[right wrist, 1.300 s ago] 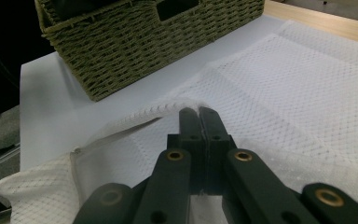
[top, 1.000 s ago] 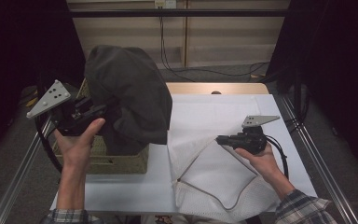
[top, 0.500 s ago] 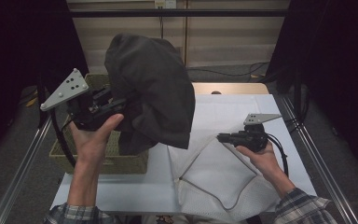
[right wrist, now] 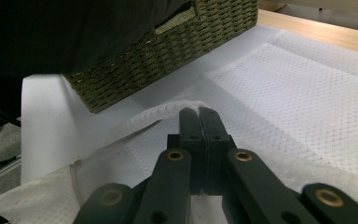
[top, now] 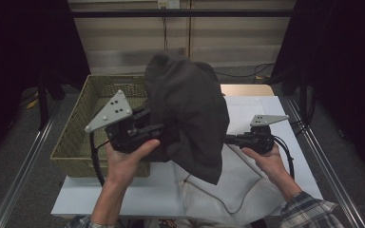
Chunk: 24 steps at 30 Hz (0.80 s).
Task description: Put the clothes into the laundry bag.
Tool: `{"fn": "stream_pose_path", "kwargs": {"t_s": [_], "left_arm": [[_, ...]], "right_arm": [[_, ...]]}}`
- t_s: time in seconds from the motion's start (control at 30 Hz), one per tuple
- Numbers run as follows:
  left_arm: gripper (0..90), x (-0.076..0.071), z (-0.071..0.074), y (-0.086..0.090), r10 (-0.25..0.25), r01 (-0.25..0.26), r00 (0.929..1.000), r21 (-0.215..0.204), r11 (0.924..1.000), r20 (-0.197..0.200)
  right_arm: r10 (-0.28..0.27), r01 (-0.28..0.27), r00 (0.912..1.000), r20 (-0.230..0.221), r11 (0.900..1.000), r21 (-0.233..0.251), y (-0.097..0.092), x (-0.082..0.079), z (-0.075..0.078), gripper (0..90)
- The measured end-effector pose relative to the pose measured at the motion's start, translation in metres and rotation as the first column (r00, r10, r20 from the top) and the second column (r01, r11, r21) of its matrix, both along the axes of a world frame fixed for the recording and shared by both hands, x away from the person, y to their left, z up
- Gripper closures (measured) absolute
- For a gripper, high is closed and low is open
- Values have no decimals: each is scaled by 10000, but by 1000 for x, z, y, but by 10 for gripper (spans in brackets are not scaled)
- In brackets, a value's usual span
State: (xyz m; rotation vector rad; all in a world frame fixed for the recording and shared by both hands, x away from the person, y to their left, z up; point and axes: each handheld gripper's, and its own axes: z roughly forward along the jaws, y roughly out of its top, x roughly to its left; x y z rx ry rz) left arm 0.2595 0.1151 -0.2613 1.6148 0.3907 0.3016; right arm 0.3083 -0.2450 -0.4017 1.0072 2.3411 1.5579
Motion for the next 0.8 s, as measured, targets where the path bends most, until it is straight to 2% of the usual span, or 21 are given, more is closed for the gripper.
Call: {"fn": "stream_pose_path", "kwargs": {"t_s": [0.13, 0.3, 0.37, 0.43, 0.5, 0.63, 0.73, 0.8], "left_arm": [[647, 0, -11, -15, -211, 216, 9997, 412, 9989, -130], [646, 1, -39, -28, -397, 440, 9971, 652, 9969, -653], [646, 3, -52, -34, -354, 454, 9948, 1059, 9933, -951], [646, 5, -63, -40, -365, 515, 9939, 1456, 9880, -1039], [645, 5, -72, -45, -410, 606, 9921, 1671, 9841, -1188], [644, 3, -83, -54, -563, 820, 9900, 2028, 9758, -1291], [643, -1, -84, -64, -776, 1040, 9893, 2237, 9691, -1238], [642, -4, -85, -70, -916, 1176, 9880, 2216, 9680, -1244]], "right_arm": [[10, -10, 10000, -4, 10000, 64, -1, 1, 1, 899], [-14, 13, 10000, 61, 9998, 176, -3, 2, 3, 899], [-6, 5, 10000, 62, 9998, 183, -3, 1, 4, 899], [-45, 45, 10000, 39, 9999, 165, -4, 1, 4, 899], [-75, 75, 10000, 4, 9999, 119, -4, 2, 3, 899], [-138, 139, 9998, -108, 9998, 129, -4, 4, 1, 899], [-121, 123, 9998, -164, 9999, 110, -2, 4, -1, 899], [-118, 122, 9998, -187, 9997, 216, -2, 4, -1, 899]]}}
